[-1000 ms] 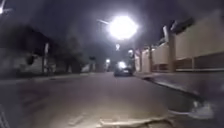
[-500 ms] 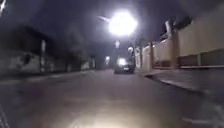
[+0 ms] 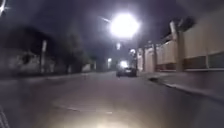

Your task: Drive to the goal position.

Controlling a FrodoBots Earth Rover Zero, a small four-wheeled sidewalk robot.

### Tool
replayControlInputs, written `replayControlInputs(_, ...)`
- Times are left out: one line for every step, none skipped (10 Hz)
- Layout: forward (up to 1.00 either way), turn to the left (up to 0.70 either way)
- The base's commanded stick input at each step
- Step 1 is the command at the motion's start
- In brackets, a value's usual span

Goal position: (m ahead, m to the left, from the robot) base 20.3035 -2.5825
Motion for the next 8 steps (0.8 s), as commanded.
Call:
replayControlInputs(0.70,0.00)
replayControlInputs(0.70,0.00)
replayControlInputs(0.70,0.00)
replayControlInputs(0.70,0.00)
replayControlInputs(0.70,0.00)
replayControlInputs(0.70,0.00)
replayControlInputs(0.70,0.00)
replayControlInputs(0.70,0.00)
